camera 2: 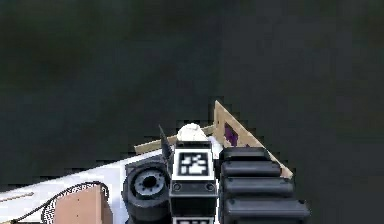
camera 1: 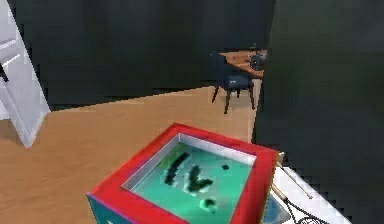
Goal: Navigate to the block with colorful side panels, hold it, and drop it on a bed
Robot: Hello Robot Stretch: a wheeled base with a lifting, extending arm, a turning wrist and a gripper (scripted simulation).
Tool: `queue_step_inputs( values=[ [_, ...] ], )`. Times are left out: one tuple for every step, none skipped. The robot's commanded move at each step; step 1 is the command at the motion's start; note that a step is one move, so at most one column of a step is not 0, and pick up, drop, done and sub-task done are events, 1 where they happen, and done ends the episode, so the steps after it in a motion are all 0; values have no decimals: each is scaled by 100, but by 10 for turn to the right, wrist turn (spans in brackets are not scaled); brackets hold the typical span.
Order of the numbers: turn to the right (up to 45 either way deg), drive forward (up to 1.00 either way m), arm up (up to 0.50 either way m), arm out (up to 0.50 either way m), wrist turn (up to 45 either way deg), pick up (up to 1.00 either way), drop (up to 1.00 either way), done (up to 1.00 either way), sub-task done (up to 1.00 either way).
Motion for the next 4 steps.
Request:
queue_step_inputs(
  values=[
    [360, 0, 0, 0, 0, 0, 0, 0, 0],
    [-450, 0, 0, 0, 0, 0, 0, 0, 0],
    [-450, 0, 0, 0, 0, 0, 0, 0, 0],
    [-300, 0, 0, 0, 0, 0, 0, 0, 0]
  ],
)
